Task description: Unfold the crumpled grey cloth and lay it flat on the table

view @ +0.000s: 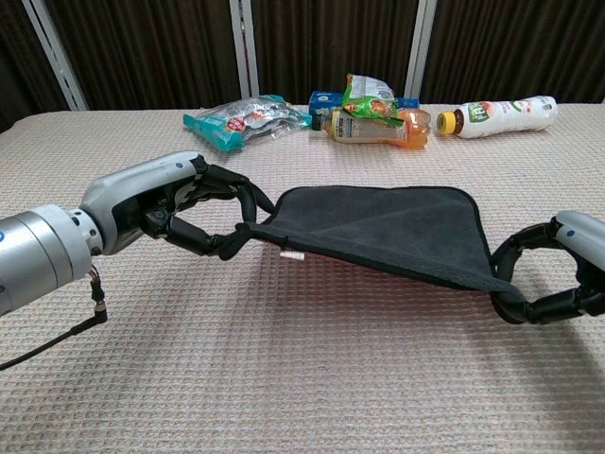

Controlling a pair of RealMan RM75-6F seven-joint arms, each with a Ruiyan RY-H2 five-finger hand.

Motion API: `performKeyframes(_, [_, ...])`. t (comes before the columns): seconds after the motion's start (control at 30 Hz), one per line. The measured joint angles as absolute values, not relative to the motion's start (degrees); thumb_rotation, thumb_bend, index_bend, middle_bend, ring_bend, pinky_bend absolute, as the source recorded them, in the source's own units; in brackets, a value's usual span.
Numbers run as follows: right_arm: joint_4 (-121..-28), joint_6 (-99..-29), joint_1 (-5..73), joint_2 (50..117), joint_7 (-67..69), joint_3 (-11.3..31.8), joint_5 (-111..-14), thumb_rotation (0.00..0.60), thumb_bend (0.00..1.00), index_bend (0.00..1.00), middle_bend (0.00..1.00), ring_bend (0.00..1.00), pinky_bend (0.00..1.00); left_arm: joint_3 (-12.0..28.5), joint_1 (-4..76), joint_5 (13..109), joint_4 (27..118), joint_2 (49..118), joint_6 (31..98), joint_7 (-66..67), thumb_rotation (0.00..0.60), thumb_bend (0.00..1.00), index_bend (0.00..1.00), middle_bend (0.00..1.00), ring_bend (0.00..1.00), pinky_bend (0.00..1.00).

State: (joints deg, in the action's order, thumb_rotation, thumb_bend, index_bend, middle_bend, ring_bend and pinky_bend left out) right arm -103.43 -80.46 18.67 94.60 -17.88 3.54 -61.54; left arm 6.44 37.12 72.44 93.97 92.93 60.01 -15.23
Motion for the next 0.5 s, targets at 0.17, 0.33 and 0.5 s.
performKeyframes(0.17, [-103.8,-80.0,17.9,94.8,-18.1,2.9,-62.2,0.6,0.6,0.69,0.32,0.09,0.08,5.8,36.3,73.2,94.2,92.8,59.8,-15.6,0.6,0.58,0.56,0.28,0.03,0.04])
performKeyframes(0.33, [-103.8,-79.4,17.3,94.9,-18.2,2.5,-62.3,0.6,0.6,0.69,0.32,0.09,0.08,5.1,35.6,73.6,94.1,92.7,59.4,-15.8,0.6,0.57,0.56,0.28,0.03,0.04])
performKeyframes(0.5, [-103.4,-78.8,16.7,95.3,-18.7,2.0,-62.5,0.6,0.6,0.69,0.32,0.09,0.08,4.9,35.0,73.6,93.8,92.9,58.9,-16.4,0.6,0.57,0.56,0.28,0.03,0.04])
